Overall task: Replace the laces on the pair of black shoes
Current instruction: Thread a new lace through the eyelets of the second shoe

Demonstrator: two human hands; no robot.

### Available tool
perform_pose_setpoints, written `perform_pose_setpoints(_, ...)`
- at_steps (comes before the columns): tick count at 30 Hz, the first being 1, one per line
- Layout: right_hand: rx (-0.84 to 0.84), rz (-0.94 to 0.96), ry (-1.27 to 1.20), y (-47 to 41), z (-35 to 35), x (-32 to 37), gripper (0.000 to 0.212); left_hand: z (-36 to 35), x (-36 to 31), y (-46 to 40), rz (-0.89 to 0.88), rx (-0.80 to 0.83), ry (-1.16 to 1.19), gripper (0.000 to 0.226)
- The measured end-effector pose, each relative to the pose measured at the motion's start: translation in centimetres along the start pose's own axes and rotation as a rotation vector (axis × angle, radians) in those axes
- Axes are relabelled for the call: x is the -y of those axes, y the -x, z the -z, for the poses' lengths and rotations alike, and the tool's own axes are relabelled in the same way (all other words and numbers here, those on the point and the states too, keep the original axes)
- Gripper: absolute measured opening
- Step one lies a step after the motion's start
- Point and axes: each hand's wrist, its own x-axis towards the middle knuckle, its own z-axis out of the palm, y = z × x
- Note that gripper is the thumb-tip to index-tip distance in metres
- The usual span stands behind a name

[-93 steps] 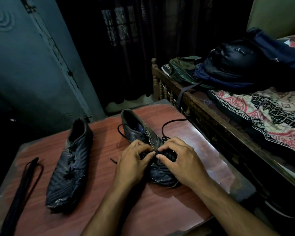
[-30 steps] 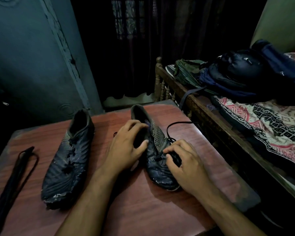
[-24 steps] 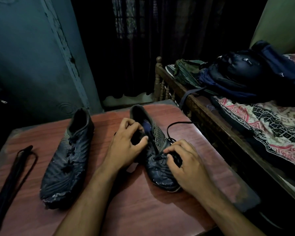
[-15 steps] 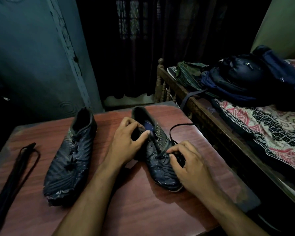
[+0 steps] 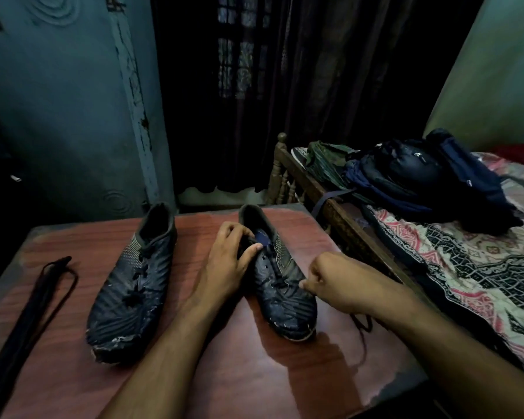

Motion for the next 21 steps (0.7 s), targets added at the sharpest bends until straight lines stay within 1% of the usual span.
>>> perform_pose_setpoints(2,0.026,0.012,-0.085,0.7,1.6,0.6,0.046,-0.1,0.1,0.0,0.015,-0.013,-0.012,0.017)
perform_pose_setpoints(3,0.030,0.031,-0.194,1.1,2.4,0.9,0.045,-0.2,0.1,0.0,0.021,-0.020,-0.017,0.017)
perform_pose_setpoints(5,0.023,0.068,-0.491,1.8,3.8,1.6,0.042,-0.4,0.0,0.1,0.024,-0.033,-0.020,0.019)
perform_pose_setpoints(7,-0.024,0.123,-0.708,2.5,4.9,2.4,0.042,-0.6,0.0,0.2,0.025,-0.037,-0.026,0.021)
perform_pose_setpoints(10,-0.101,0.205,-0.923,3.6,6.2,3.8,0.037,-0.6,0.1,0.1,0.042,-0.041,-0.031,0.022)
perform_pose_setpoints(13,-0.143,0.254,-1.055,4.2,7.1,5.2,0.032,-0.4,0.1,0.4,0.052,-0.046,-0.020,0.022)
perform_pose_setpoints(18,-0.120,0.305,-1.271,4.3,7.7,6.6,0.027,0.0,-0.1,0.8,0.071,-0.029,-0.034,0.028)
perform_pose_setpoints(20,-0.160,0.317,-1.349,4.3,8.0,7.2,0.028,0.0,-0.1,0.8,0.076,-0.032,-0.031,0.030)
perform_pose_setpoints(21,-0.207,0.330,-1.366,4.2,8.3,7.5,0.030,-0.1,-0.2,0.9,0.074,-0.034,-0.031,0.031)
